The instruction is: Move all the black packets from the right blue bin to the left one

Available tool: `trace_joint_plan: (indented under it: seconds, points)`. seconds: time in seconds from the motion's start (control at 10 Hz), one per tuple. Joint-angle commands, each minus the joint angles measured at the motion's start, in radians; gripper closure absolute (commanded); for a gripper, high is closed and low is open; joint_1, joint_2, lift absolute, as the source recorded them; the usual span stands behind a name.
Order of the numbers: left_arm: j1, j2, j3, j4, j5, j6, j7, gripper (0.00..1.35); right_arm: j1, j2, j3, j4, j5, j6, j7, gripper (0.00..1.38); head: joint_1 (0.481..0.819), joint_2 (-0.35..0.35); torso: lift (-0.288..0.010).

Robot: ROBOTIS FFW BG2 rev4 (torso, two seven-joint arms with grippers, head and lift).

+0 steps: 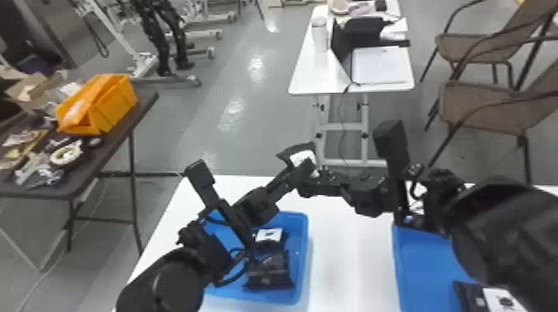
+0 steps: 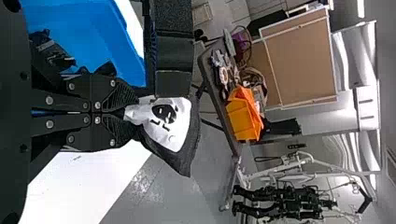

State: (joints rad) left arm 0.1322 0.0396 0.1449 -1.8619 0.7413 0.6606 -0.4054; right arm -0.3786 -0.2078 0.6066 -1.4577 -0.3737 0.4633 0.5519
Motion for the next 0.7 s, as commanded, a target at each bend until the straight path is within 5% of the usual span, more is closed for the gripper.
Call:
trace_joint_plan:
  seconds: [0.0, 0.6]
  points:
    - [-0.005, -0.003, -0.001, 0.004, 0.017, 0.04, 0.0, 1.16, -0.005, 0.005, 0.005, 0.007, 0.001, 0.0, 0.0, 1.29, 0.695, 0.236, 0.0]
    - [0.032, -0.042, 0.019, -0.002, 0.026, -0.016, 0.022, 1.22, -0.006, 0.008, 0.009, 0.019, -0.005, -0.011, 0.002, 1.22, 0.695, 0.238, 0.0]
